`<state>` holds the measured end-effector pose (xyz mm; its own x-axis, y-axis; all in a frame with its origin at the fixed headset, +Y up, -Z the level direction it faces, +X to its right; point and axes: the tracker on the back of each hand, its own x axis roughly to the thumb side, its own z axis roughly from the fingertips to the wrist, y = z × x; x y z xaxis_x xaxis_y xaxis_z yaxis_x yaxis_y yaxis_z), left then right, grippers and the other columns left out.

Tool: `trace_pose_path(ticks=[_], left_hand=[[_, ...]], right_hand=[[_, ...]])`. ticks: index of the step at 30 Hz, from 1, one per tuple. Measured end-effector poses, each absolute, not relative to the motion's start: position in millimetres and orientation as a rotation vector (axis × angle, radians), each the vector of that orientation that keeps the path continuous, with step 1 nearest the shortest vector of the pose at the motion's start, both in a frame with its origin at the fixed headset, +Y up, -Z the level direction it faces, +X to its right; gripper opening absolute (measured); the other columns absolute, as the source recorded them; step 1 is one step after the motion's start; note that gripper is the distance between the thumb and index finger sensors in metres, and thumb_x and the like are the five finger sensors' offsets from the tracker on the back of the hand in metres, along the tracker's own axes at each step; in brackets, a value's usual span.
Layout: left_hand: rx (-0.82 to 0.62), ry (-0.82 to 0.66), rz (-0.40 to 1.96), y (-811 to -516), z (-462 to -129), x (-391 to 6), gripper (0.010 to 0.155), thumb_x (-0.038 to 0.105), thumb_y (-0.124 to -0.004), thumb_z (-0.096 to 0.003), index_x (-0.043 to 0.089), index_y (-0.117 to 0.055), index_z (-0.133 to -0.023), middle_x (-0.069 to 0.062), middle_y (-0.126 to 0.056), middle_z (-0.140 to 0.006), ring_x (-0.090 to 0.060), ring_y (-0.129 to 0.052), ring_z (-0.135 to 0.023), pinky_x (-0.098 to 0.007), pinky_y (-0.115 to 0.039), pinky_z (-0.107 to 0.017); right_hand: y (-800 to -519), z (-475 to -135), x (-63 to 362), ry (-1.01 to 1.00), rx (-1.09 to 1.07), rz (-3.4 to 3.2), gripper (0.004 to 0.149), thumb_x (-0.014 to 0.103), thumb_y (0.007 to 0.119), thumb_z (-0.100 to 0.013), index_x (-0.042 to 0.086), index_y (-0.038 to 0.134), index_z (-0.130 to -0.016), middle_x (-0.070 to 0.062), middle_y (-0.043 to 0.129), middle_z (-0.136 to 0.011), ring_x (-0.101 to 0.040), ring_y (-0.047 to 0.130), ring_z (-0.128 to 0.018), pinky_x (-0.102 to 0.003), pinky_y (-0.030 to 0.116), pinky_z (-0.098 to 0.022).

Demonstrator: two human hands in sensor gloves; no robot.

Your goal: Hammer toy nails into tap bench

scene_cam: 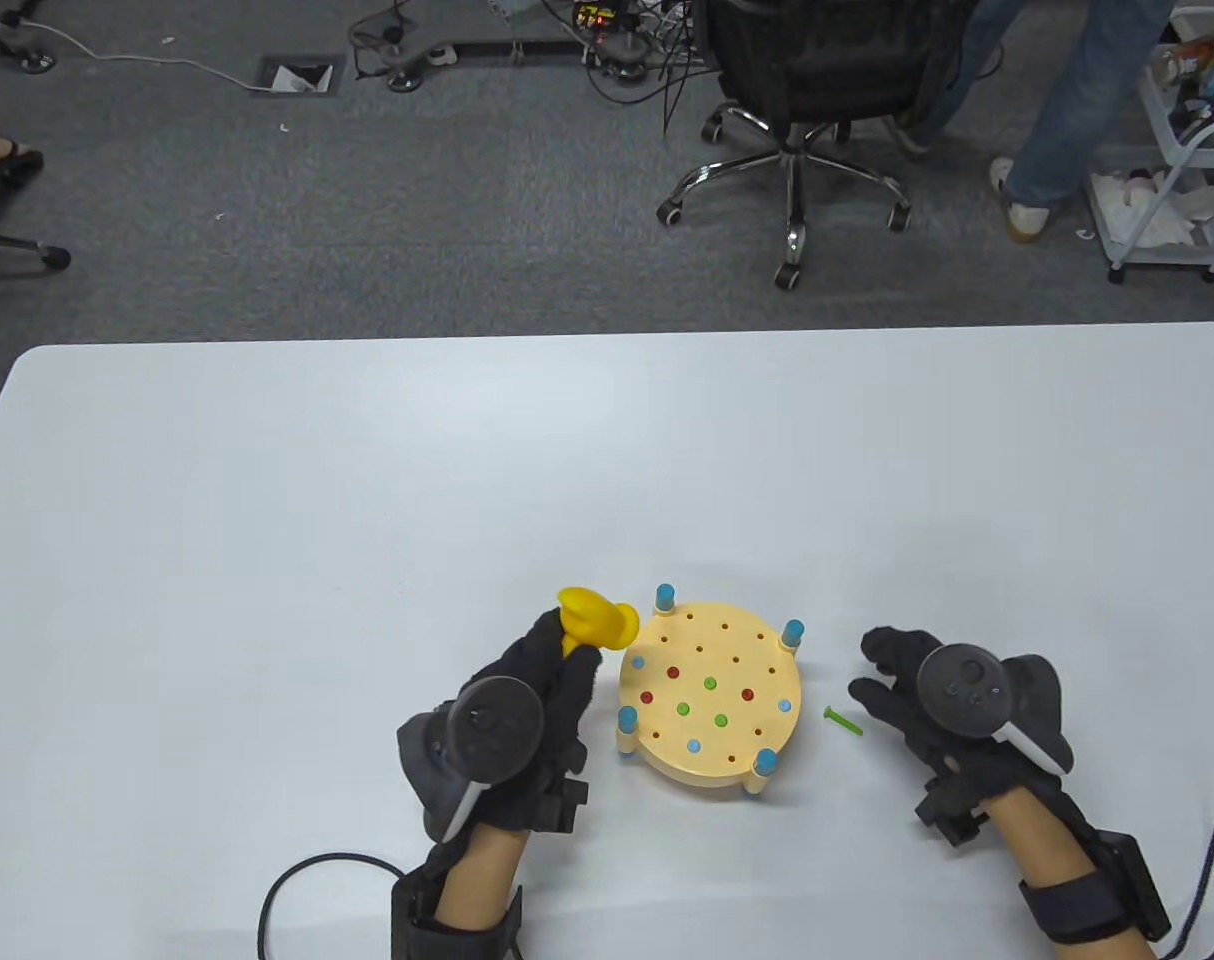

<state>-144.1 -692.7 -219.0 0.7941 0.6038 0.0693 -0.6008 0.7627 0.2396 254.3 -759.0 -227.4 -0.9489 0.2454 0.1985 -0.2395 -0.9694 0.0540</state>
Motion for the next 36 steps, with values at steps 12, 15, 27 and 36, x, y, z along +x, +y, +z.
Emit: trace_pose_path(ticks=[12, 15, 27, 36], left_hand=[[0.211, 0.056, 0.687, -704, -222, -154, 0.064, 0.055, -0.068, -0.0401, 0.014, -0.08, -0.087, -0.012, -0.101, -0.051, -0.027, -0.101, -0.024, -0.036, -0.081, -0.018], [0.216, 0.047, 0.669, -702, -222, -153, 0.064, 0.055, -0.068, -0.0402, 0.014, -0.081, -0.087, -0.012, -0.101, -0.05, -0.027, -0.101, -0.024, -0.036, -0.081, -0.018], [0.232, -0.006, 0.656, -697, -219, -147, 0.064, 0.055, -0.068, -0.0402, 0.014, -0.081, -0.087, -0.012, -0.102, -0.05, -0.027, -0.101, -0.024, -0.036, -0.081, -0.018], [0.231, -0.055, 0.62, -696, -217, -137, 0.064, 0.055, -0.068, -0.0403, 0.014, -0.081, -0.087, -0.012, -0.102, -0.05, -0.027, -0.101, -0.023, -0.035, -0.082, -0.017]], right_hand=[[-783, -214, 201, 0.204, 0.638, 3.167, 0.055, 0.031, 0.074, -0.049, 0.014, 0.062, -0.1, -0.009, 0.081, -0.078, -0.012, 0.091, -0.049, -0.034, 0.082, -0.046], [-781, -213, 202, 0.195, 0.654, 3.164, 0.055, 0.03, 0.074, -0.049, 0.012, 0.062, -0.1, -0.01, 0.081, -0.077, -0.012, 0.092, -0.046, -0.034, 0.083, -0.044], [-712, -207, 229, -0.305, 0.528, 2.729, 0.044, 0.042, 0.08, -0.038, 0.017, 0.086, -0.075, -0.003, 0.098, -0.051, -0.006, 0.098, -0.023, -0.028, 0.09, -0.027], [-675, -236, 134, -0.245, 0.632, 2.914, 0.042, 0.041, 0.081, -0.039, 0.02, 0.085, -0.076, -0.002, 0.097, -0.056, -0.008, 0.1, -0.028, -0.029, 0.089, -0.029]])
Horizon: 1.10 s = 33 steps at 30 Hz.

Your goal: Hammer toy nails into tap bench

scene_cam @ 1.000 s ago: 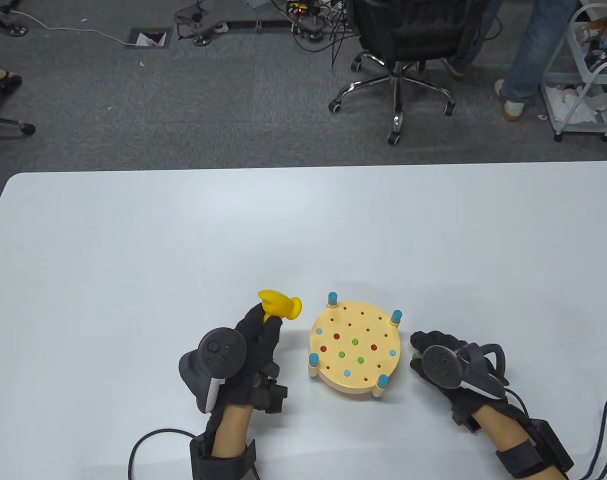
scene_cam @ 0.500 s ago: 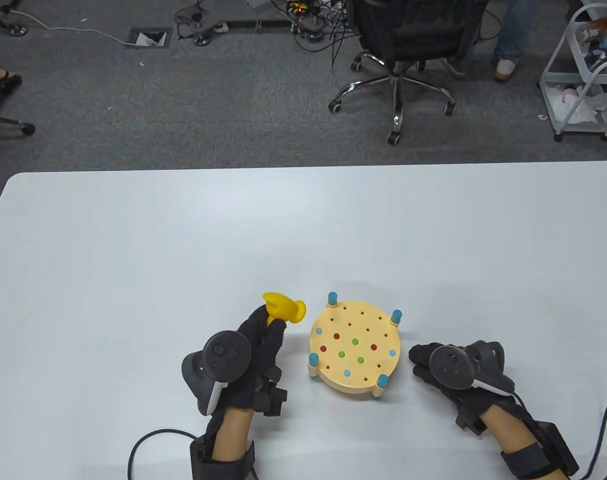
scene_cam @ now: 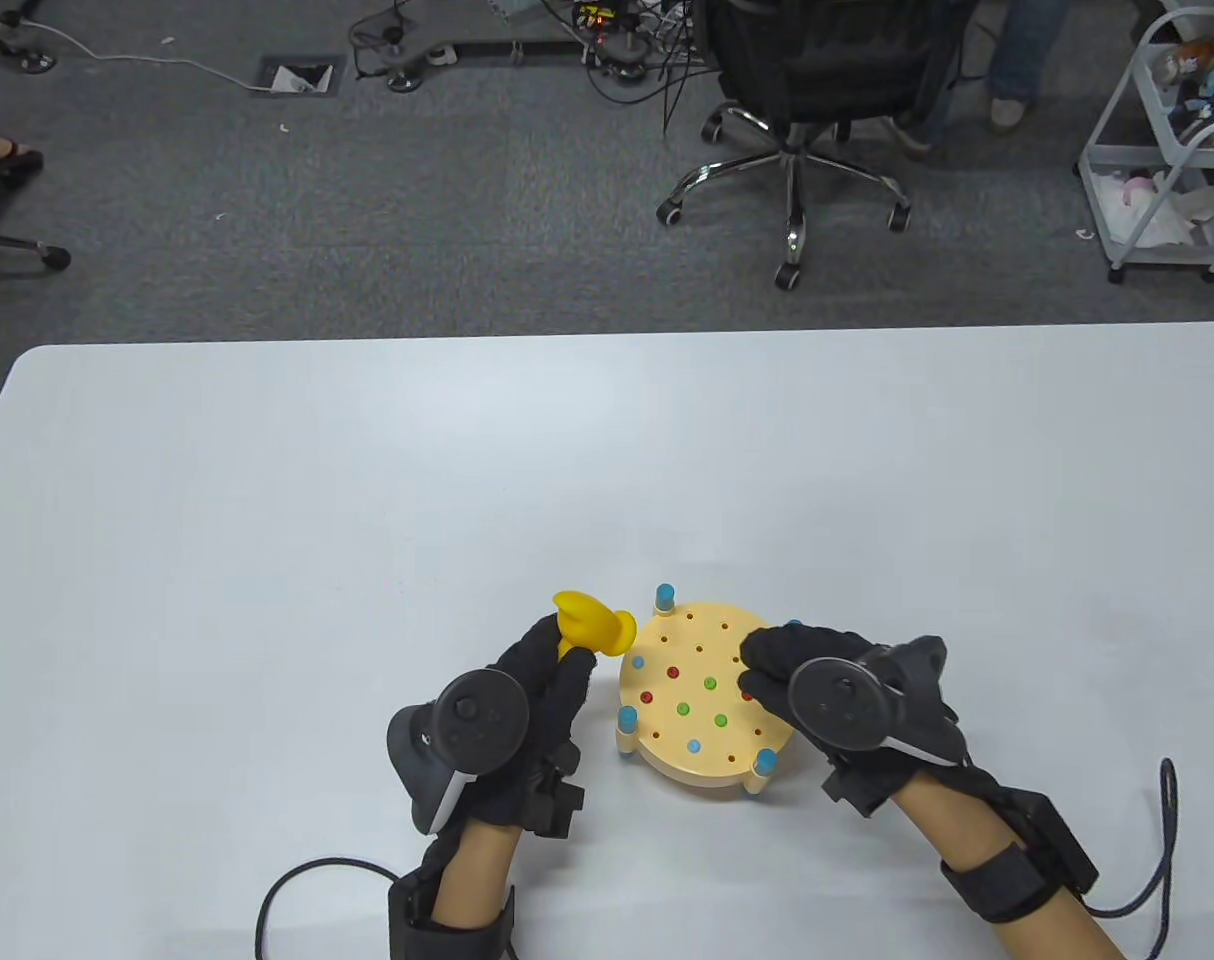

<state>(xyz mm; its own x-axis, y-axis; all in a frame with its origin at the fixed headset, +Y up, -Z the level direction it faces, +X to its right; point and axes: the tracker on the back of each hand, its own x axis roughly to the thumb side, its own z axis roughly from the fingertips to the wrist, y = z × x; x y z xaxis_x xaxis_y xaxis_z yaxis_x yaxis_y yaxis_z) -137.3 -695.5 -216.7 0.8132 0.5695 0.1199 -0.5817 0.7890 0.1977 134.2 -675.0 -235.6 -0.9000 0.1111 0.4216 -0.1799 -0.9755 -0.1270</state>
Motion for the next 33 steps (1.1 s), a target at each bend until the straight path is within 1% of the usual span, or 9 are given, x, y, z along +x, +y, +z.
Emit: trace_pose_path(ticks=[4, 8, 15, 21, 24, 25, 28, 30, 33], left_hand=[[0.222, -0.063, 0.627, -696, -217, -137, 0.064, 0.055, -0.068, -0.0403, 0.014, -0.081, -0.087, -0.012, -0.102, -0.05, -0.027, -0.101, -0.023, -0.035, -0.082, -0.017], [0.228, -0.069, 0.629, -695, -216, -138, 0.064, 0.055, -0.068, -0.0403, 0.014, -0.081, -0.087, -0.012, -0.102, -0.05, -0.027, -0.101, -0.023, -0.036, -0.082, -0.017], [0.231, -0.075, 0.63, -694, -216, -138, 0.064, 0.055, -0.068, -0.0403, 0.014, -0.081, -0.087, -0.012, -0.102, -0.05, -0.027, -0.101, -0.023, -0.036, -0.082, -0.017], [0.223, -0.076, 0.623, -694, -216, -137, 0.064, 0.055, -0.068, -0.0403, 0.014, -0.081, -0.087, -0.012, -0.102, -0.05, -0.027, -0.101, -0.023, -0.036, -0.082, -0.017], [0.221, -0.075, 0.621, -694, -216, -136, 0.064, 0.055, -0.068, -0.0403, 0.014, -0.081, -0.087, -0.012, -0.102, -0.05, -0.027, -0.101, -0.023, -0.036, -0.082, -0.017], [0.22, -0.075, 0.62, -694, -216, -136, 0.064, 0.055, -0.068, -0.0403, 0.014, -0.081, -0.087, -0.012, -0.102, -0.05, -0.027, -0.101, -0.023, -0.036, -0.082, -0.017], [0.218, -0.079, 0.619, -693, -216, -135, 0.064, 0.055, -0.068, -0.0403, 0.014, -0.081, -0.087, -0.012, -0.102, -0.05, -0.027, -0.101, -0.023, -0.036, -0.082, -0.017], [0.217, -0.084, 0.616, -693, -216, -135, 0.064, 0.055, -0.068, -0.0404, 0.014, -0.081, -0.087, -0.012, -0.102, -0.049, -0.027, -0.101, -0.023, -0.036, -0.082, -0.017], [0.218, -0.089, 0.611, -693, -216, -134, 0.064, 0.055, -0.068, -0.0404, 0.014, -0.082, -0.087, -0.012, -0.102, -0.049, -0.027, -0.101, -0.023, -0.036, -0.082, -0.017]], right_hand=[[-680, -248, 108, -0.23, 0.628, 3.149, 0.042, 0.041, 0.081, -0.038, 0.021, 0.085, -0.075, -0.001, 0.098, -0.056, -0.007, 0.1, -0.028, -0.029, 0.089, -0.029], [-686, -256, 96, -0.218, 0.624, 3.244, 0.042, 0.041, 0.081, -0.038, 0.021, 0.086, -0.075, -0.001, 0.099, -0.055, -0.007, 0.1, -0.027, -0.029, 0.089, -0.027], [-693, -263, 97, -0.191, 0.593, 3.263, 0.042, 0.041, 0.082, -0.038, 0.021, 0.086, -0.074, -0.001, 0.099, -0.055, -0.007, 0.1, -0.026, -0.028, 0.089, -0.027], [-694, -261, 97, -0.236, 0.611, 3.247, 0.042, 0.042, 0.082, -0.037, 0.022, 0.086, -0.074, 0.0, 0.099, -0.054, -0.007, 0.1, -0.026, -0.028, 0.089, -0.026], [-697, -261, 97, -0.22, 0.612, 3.263, 0.042, 0.041, 0.082, -0.037, 0.022, 0.086, -0.074, 0.0, 0.099, -0.055, -0.007, 0.1, -0.026, -0.028, 0.089, -0.025], [-697, -260, 96, -0.252, 0.622, 3.264, 0.042, 0.042, 0.082, -0.037, 0.022, 0.086, -0.074, 0.0, 0.1, -0.054, -0.007, 0.101, -0.025, -0.028, 0.089, -0.025], [-699, -257, 95, -0.225, 0.661, 3.289, 0.044, 0.044, 0.081, -0.038, 0.022, 0.086, -0.075, -0.001, 0.099, -0.057, -0.009, 0.101, -0.028, -0.029, 0.089, -0.027], [-697, -255, 96, -0.16, 0.641, 3.329, 0.05, 0.048, 0.078, -0.038, 0.023, 0.084, -0.08, -0.004, 0.097, -0.065, -0.01, 0.1, -0.035, -0.031, 0.088, -0.033], [-682, -249, 104, -0.365, 0.615, 3.238, 0.055, 0.05, 0.075, -0.038, 0.023, 0.081, -0.086, -0.007, 0.094, -0.071, -0.012, 0.099, -0.038, -0.032, 0.087, -0.034]])
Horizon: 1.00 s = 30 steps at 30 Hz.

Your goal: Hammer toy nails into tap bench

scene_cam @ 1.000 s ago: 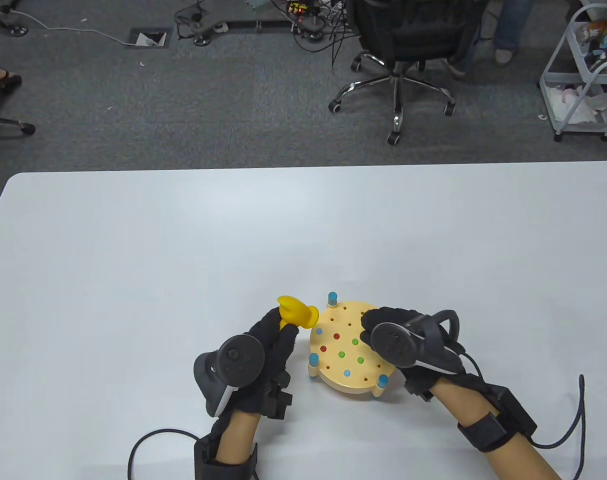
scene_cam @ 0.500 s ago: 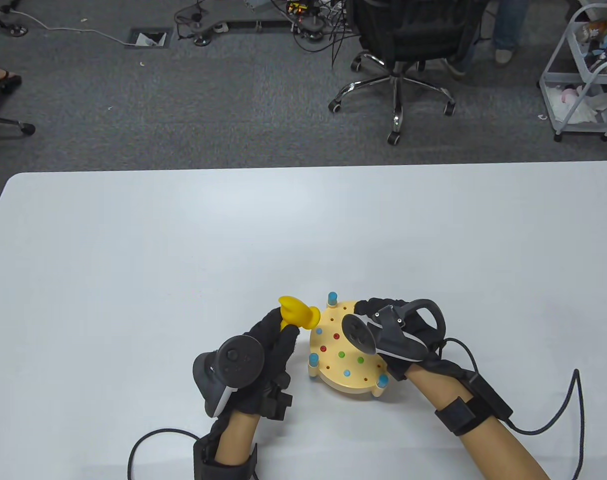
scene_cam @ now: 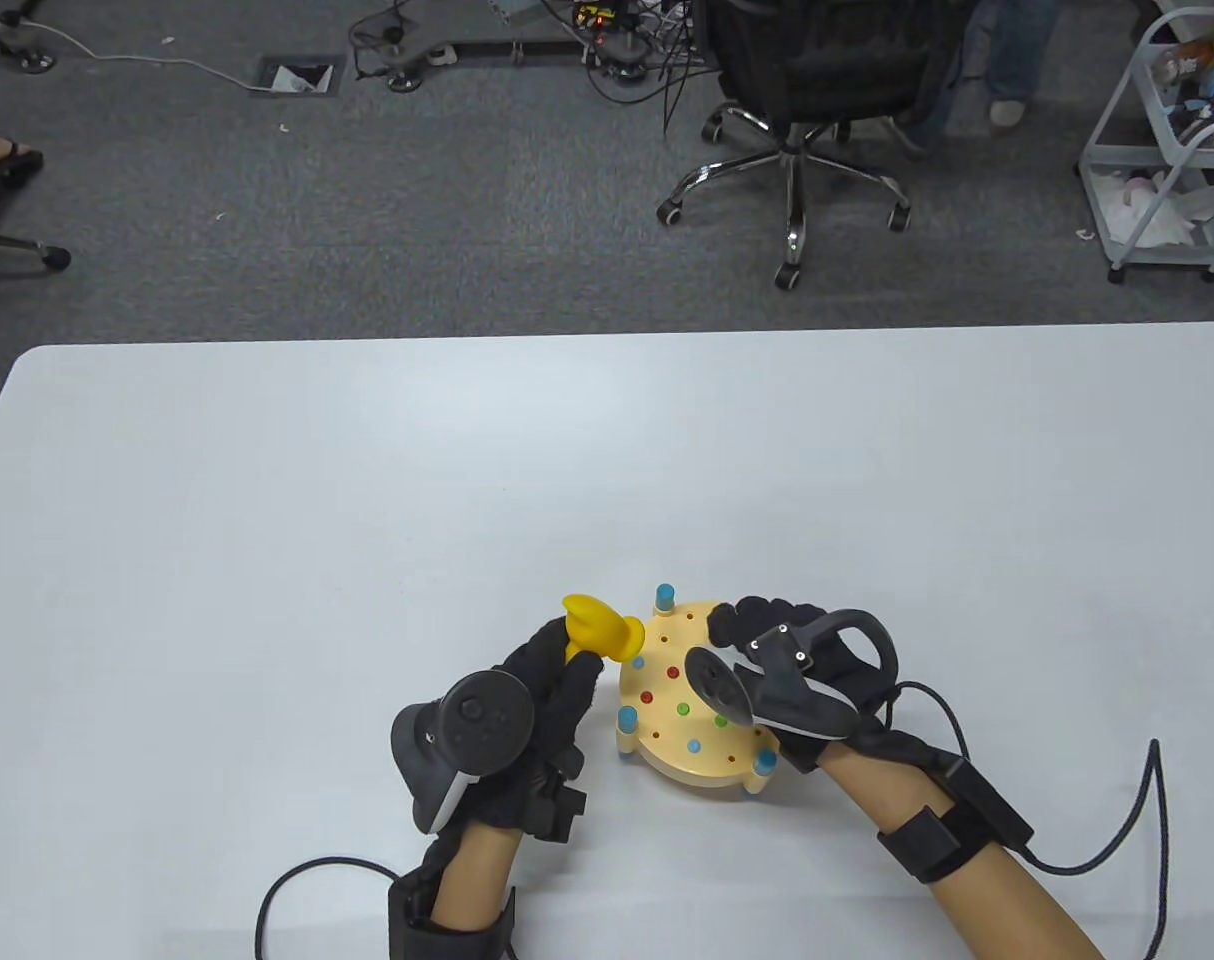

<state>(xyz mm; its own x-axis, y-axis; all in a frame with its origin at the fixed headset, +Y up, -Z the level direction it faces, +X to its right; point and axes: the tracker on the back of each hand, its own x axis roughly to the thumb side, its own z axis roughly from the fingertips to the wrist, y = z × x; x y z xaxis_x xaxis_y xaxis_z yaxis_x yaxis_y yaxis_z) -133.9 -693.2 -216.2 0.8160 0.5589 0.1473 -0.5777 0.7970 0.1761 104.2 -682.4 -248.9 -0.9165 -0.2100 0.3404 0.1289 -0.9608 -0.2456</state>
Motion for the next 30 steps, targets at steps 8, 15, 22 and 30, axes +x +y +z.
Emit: trace_pose_path(ticks=[8, 15, 22, 30], left_hand=[[0.218, -0.106, 0.591, -694, -216, -129, 0.064, 0.055, -0.068, -0.0403, 0.014, -0.082, -0.087, -0.012, -0.102, -0.049, -0.027, -0.101, -0.023, -0.036, -0.082, -0.017], [0.21, -0.147, 0.555, -695, -214, -118, 0.064, 0.055, -0.068, -0.0401, 0.014, -0.082, -0.087, -0.012, -0.103, -0.05, -0.026, -0.102, -0.023, -0.035, -0.082, -0.016], [0.303, -0.298, 0.381, -681, -197, -78, 0.066, 0.055, -0.073, -0.039, 0.014, -0.077, -0.091, -0.012, -0.101, -0.056, -0.025, -0.103, -0.026, -0.035, -0.083, -0.017], [0.388, -0.278, 0.014, -674, -209, -1, 0.063, 0.052, -0.074, -0.0389, 0.015, -0.08, -0.089, -0.013, -0.102, -0.056, -0.026, -0.104, -0.026, -0.036, -0.082, -0.016]], right_hand=[[-687, -245, 169, 0.37, -0.426, -3.174, 0.069, 0.054, 0.072, -0.039, 0.02, 0.068, -0.098, -0.011, 0.085, -0.085, -0.017, 0.096, -0.053, -0.036, 0.084, -0.042], [-737, -255, 198, 0.207, -0.281, -3.53, 0.065, 0.047, 0.072, -0.041, 0.012, 0.068, -0.096, -0.012, 0.086, -0.081, -0.018, 0.097, -0.052, -0.037, 0.084, -0.04], [-757, -258, 205, 0.224, -0.28, -3.658, 0.059, 0.046, 0.069, -0.042, 0.016, 0.071, -0.092, -0.012, 0.086, -0.08, -0.018, 0.097, -0.052, -0.037, 0.083, -0.04], [-759, -259, 204, 0.213, -0.294, -3.645, 0.058, 0.047, 0.066, -0.043, 0.017, 0.069, -0.093, -0.011, 0.085, -0.081, -0.018, 0.096, -0.052, -0.037, 0.083, -0.041]])
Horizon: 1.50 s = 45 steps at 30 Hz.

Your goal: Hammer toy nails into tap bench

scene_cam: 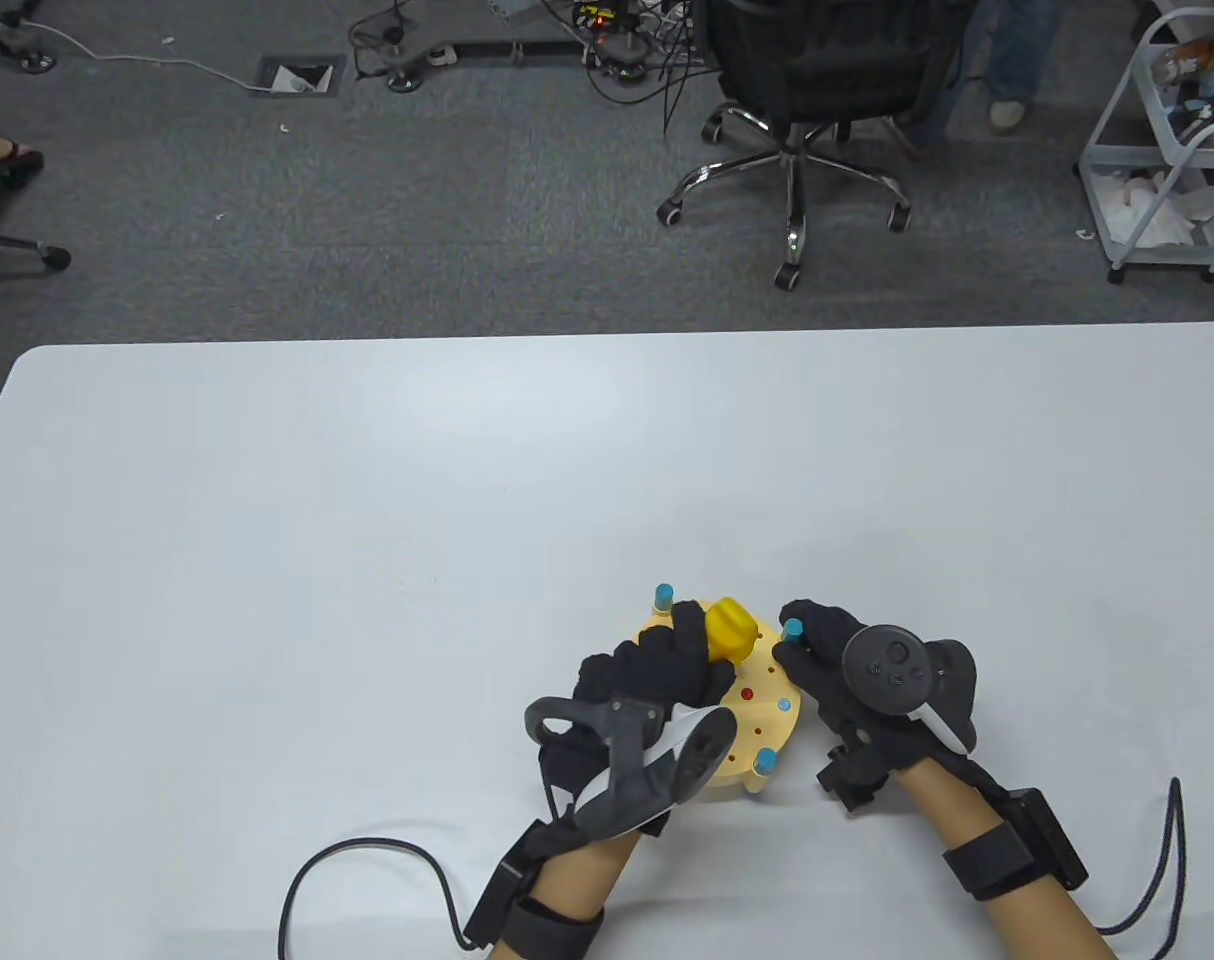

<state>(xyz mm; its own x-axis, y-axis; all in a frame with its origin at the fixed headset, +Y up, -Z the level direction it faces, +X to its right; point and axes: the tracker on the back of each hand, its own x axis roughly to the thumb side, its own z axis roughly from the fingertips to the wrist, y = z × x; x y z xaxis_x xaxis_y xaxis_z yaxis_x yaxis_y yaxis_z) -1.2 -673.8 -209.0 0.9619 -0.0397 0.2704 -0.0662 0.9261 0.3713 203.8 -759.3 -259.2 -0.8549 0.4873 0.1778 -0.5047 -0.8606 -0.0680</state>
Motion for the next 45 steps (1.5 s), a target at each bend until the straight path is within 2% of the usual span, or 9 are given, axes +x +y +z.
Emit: trace_pose_path(ticks=[2, 13, 15, 19, 22, 28, 33, 36, 45], left_hand=[[0.133, -0.321, -0.182, -691, -218, 20, 0.063, 0.05, -0.07, -0.0403, 0.008, -0.077, -0.087, -0.015, -0.1, -0.055, -0.032, -0.099, -0.027, -0.036, -0.081, -0.015], [0.467, -0.223, -0.093, -670, -210, 23, 0.062, 0.05, -0.076, -0.0358, 0.01, -0.088, -0.082, -0.015, -0.105, -0.048, -0.03, -0.103, -0.021, -0.037, -0.082, -0.012], [0.043, -0.245, -0.181, -694, -224, 32, 0.063, 0.046, -0.073, -0.0403, 0.001, -0.081, -0.084, -0.021, -0.101, -0.05, -0.037, -0.097, -0.018, -0.039, -0.08, -0.011], [0.434, -0.199, -0.227, -677, -205, 29, 0.063, 0.054, -0.069, -0.0365, 0.013, -0.084, -0.082, -0.009, -0.104, -0.049, -0.024, -0.103, -0.02, -0.032, -0.084, -0.012], [0.064, -0.135, -0.286, -690, -218, 33, 0.064, 0.053, -0.065, -0.0367, 0.011, -0.077, -0.083, -0.01, -0.1, -0.051, -0.025, -0.102, -0.024, -0.033, -0.081, -0.013], [0.02, -0.136, -0.284, -690, -222, 34, 0.064, 0.052, -0.066, -0.0367, 0.009, -0.077, -0.082, -0.012, -0.1, -0.051, -0.028, -0.1, -0.023, -0.034, -0.081, -0.014], [0.461, -0.183, -0.018, -666, -210, 18, 0.063, 0.05, -0.073, -0.0371, 0.007, -0.087, -0.081, -0.015, -0.105, -0.047, -0.031, -0.101, -0.019, -0.037, -0.081, -0.011], [0.004, -0.148, -0.304, -698, -227, 32, 0.064, 0.052, -0.062, -0.039, 0.008, -0.075, -0.084, -0.011, -0.1, -0.053, -0.024, -0.103, -0.024, -0.032, -0.083, -0.013], [0.477, -0.122, 0.088, -644, -198, -10, 0.063, 0.053, -0.066, -0.0387, 0.012, -0.08, -0.085, -0.01, -0.102, -0.052, -0.025, -0.103, -0.024, -0.036, -0.083, -0.017]], right_hand=[[-759, -259, 204, -0.149, 0.211, 2.605, 0.058, 0.047, 0.066, -0.043, 0.017, 0.069, -0.093, -0.012, 0.085, -0.081, -0.018, 0.096, -0.052, -0.037, 0.083, -0.041], [-760, -259, 202, -0.149, 0.217, 2.614, 0.059, 0.047, 0.065, -0.043, 0.016, 0.068, -0.093, -0.012, 0.085, -0.081, -0.018, 0.097, -0.051, -0.036, 0.083, -0.04], [-761, -259, 202, -0.152, 0.214, 2.614, 0.059, 0.047, 0.065, -0.043, 0.016, 0.068, -0.093, -0.013, 0.085, -0.081, -0.018, 0.097, -0.051, -0.036, 0.083, -0.04], [-761, -259, 202, -0.143, 0.218, 2.618, 0.058, 0.047, 0.065, -0.043, 0.016, 0.068, -0.093, -0.012, 0.085, -0.081, -0.018, 0.097, -0.051, -0.036, 0.083, -0.04], [-761, -258, 202, -0.143, 0.211, 2.613, 0.058, 0.047, 0.065, -0.043, 0.016, 0.068, -0.093, -0.013, 0.085, -0.081, -0.018, 0.097, -0.051, -0.036, 0.083, -0.04], [-761, -259, 202, -0.129, 0.213, 2.611, 0.058, 0.046, 0.065, -0.043, 0.016, 0.068, -0.093, -0.013, 0.085, -0.081, -0.018, 0.096, -0.051, -0.036, 0.083, -0.04], [-761, -259, 202, -0.12, 0.211, 2.608, 0.059, 0.046, 0.065, -0.043, 0.016, 0.068, -0.093, -0.013, 0.085, -0.081, -0.018, 0.096, -0.051, -0.036, 0.083, -0.04], [-761, -259, 201, -0.117, 0.204, 2.611, 0.059, 0.046, 0.065, -0.043, 0.016, 0.067, -0.093, -0.013, 0.085, -0.081, -0.018, 0.096, -0.051, -0.036, 0.083, -0.04], [-761, -260, 202, -0.111, 0.205, 2.61, 0.059, 0.047, 0.064, -0.044, 0.017, 0.067, -0.094, -0.013, 0.085, -0.081, -0.019, 0.096, -0.051, -0.036, 0.083, -0.04]])
